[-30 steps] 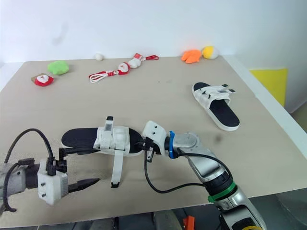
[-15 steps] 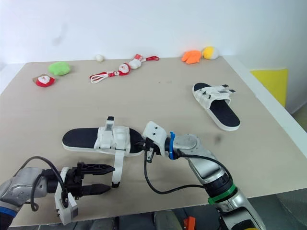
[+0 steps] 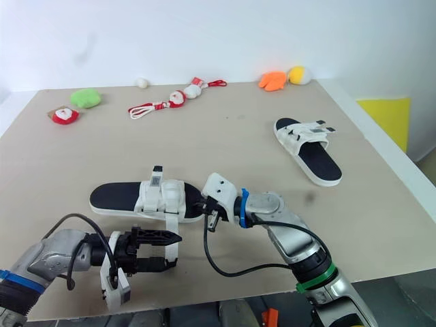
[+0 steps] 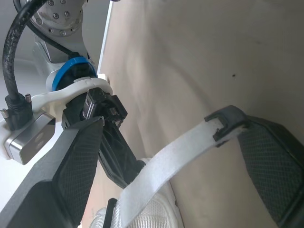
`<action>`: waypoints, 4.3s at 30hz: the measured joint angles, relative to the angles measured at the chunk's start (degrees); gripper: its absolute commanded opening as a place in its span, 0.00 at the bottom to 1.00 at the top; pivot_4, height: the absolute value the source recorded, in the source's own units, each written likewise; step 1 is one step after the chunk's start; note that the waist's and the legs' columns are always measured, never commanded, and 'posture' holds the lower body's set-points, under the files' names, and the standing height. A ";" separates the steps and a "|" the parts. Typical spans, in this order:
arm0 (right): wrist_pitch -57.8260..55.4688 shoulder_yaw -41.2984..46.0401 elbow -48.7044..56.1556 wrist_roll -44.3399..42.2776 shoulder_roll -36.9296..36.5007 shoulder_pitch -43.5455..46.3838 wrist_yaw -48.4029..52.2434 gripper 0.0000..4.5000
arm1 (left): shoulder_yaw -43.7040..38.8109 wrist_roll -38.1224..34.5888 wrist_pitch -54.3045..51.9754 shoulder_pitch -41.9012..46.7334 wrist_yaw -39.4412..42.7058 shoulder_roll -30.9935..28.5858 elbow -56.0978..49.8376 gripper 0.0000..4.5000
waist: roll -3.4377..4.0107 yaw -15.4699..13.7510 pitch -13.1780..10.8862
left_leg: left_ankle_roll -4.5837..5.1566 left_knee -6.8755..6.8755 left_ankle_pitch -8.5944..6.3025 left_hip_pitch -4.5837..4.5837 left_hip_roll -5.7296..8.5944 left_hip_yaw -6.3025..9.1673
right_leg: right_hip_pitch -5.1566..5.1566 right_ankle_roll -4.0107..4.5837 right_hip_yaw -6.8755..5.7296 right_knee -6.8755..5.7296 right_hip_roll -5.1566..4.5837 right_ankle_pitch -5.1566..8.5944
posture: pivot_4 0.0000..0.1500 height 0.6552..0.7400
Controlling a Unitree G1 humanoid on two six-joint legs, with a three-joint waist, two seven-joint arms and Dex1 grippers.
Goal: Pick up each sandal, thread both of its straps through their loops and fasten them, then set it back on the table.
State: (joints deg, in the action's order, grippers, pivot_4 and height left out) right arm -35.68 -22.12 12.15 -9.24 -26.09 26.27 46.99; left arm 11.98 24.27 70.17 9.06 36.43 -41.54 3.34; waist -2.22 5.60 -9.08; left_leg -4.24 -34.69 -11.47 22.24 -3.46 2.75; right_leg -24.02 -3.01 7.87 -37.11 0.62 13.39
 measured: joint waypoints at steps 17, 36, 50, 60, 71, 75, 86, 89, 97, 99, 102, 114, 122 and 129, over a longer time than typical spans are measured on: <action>-0.18 -0.14 -0.39 0.00 0.00 0.40 0.14 0.00 | 5.82 -6.74 -6.14 -0.89 -1.51 -3.55 -3.87 0.01 | 0.20 -0.01 0.13 | 0.00 0.00 0.00 -0.04 0.01 0.01 | 0.03 -0.02 0.01 0.00 0.00 0.01 | 1.00 1.00; 0.09 -0.27 -1.04 -0.01 0.14 1.15 0.60 0.00 | -0.75 -75.48 -87.30 10.66 11.47 -11.99 -29.29 0.01 | 0.09 0.32 0.01 | 0.03 -0.06 0.02 0.02 0.01 0.12 | -0.04 -0.01 -0.02 -0.06 0.09 0.04 | 1.00 1.00; -0.34 -0.68 -1.07 1.39 -0.07 1.93 -1.03 0.00 | -7.76 -85.39 -109.58 19.86 5.17 -0.50 -19.51 0.01 | 0.01 0.20 -0.06 | 0.04 -0.27 0.03 0.23 0.12 0.45 | -0.01 -0.06 -0.09 -0.06 0.17 0.01 | 1.00 1.00; -0.33 -2.70 -1.08 3.80 -0.56 2.93 -1.70 0.00 | -8.53 -82.18 -117.03 25.35 6.37 0.86 -10.16 0.01 | 0.01 0.21 -0.03 | 0.13 -0.40 0.11 0.15 0.21 0.54 | 0.13 -0.08 -0.08 -0.06 0.16 -0.01 | 1.00 1.00; -0.35 -2.58 -1.04 3.84 -0.57 2.50 -2.15 0.00 | -9.57 -73.15 -116.09 26.31 9.92 6.06 1.74 0.01 | 0.01 0.18 -0.01 | 0.13 -0.57 0.11 0.13 0.27 0.61 | 0.31 -0.08 -0.08 -0.07 0.15 -0.01 | 1.00 1.00; -0.35 -2.39 -0.96 3.84 -0.85 2.29 -2.27 0.00 | -9.90 -70.97 -115.12 27.41 11.90 9.53 5.25 0.01 | 0.01 0.18 0.00 | 0.13 -0.65 0.11 0.11 0.34 0.66 | 0.41 -0.08 -0.08 -0.06 0.12 -0.01 | 1.00 1.00; -0.38 -2.25 -0.43 3.84 -1.01 1.81 -2.56 0.00 | -10.34 -66.59 -115.22 30.28 15.19 12.04 10.15 0.01 | 0.00 0.19 -0.01 | 0.13 -0.67 0.11 0.11 0.43 0.74 | 0.46 -0.08 -0.07 -0.05 0.07 -0.01 | 1.00 1.00; -0.67 -2.24 -0.08 3.84 -1.01 1.63 -2.93 0.00 | -10.27 -64.43 -115.10 30.68 15.20 13.17 11.51 0.01 | 0.00 0.19 -0.01 | 0.13 -0.67 0.11 0.11 0.45 0.75 | 0.48 -0.08 -0.07 -0.05 0.06 -0.01 | 1.00 1.00; -0.78 -2.25 0.08 3.83 -1.01 1.49 -3.25 0.00 | -9.99 -60.50 -113.78 30.66 16.51 14.14 11.71 0.01 | 0.00 0.21 -0.01 | 0.12 -0.67 0.11 0.11 0.46 0.76 | 0.49 -0.08 -0.07 -0.04 0.05 -0.01 | 1.00 1.00; -0.92 -2.25 0.16 3.83 -1.01 1.49 -3.27 0.00 | -9.99 -59.98 -113.78 30.56 16.61 14.15 11.63 0.01 | 0.00 0.21 -0.01 | 0.12 -0.67 0.11 0.11 0.46 0.76 | 0.49 -0.08 -0.07 -0.04 0.04 -0.01 | 1.00 1.00; -1.28 -2.25 0.40 3.83 -1.00 1.49 -3.29 0.00 | -9.83 -58.49 -113.23 30.01 16.84 14.14 11.55 0.01 | 0.00 0.21 -0.01 | 0.12 -0.67 0.10 0.11 0.46 0.77 | 0.50 -0.08 -0.07 -0.04 0.04 -0.01 | 1.00 1.00; -1.86 -2.24 0.68 3.83 -1.01 1.46 -3.44 0.00 | -8.21 -53.08 -110.42 29.47 17.78 14.82 11.54 0.01 | 0.01 0.22 0.00 | 0.11 -0.66 0.10 0.10 0.48 0.77 | 0.51 -0.08 -0.08 0.01 0.01 0.00 | 1.00 1.00; -1.99 -2.22 0.69 3.83 -1.01 1.46 -3.49 0.00 | -5.68 -47.88 -103.96 28.62 18.25 14.93 11.72 0.01 | 0.01 0.22 0.01 | 0.11 -0.66 0.09 0.08 0.48 0.77 | 0.52 -0.08 -0.08 0.03 -0.01 0.00 | 1.00 1.00; -2.06 -2.21 0.72 3.83 -1.01 1.46 -3.49 0.00 | -4.60 -44.29 -96.42 28.33 19.69 14.91 12.27 0.01 | 0.03 0.21 0.02 | 0.10 -0.66 0.09 0.08 0.48 0.77 | 0.52 -0.08 -0.08 0.05 -0.02 0.00 | 1.00 1.00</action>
State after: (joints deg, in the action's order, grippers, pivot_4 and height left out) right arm -37.75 -24.33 12.87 -5.41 -27.09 27.72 43.51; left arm 7.38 -20.02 -26.25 37.39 56.12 -26.63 15.61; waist -2.20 5.81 -9.06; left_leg -4.14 -35.35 -11.38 22.32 -2.98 3.52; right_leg -23.50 -3.08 7.79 -37.06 0.60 13.39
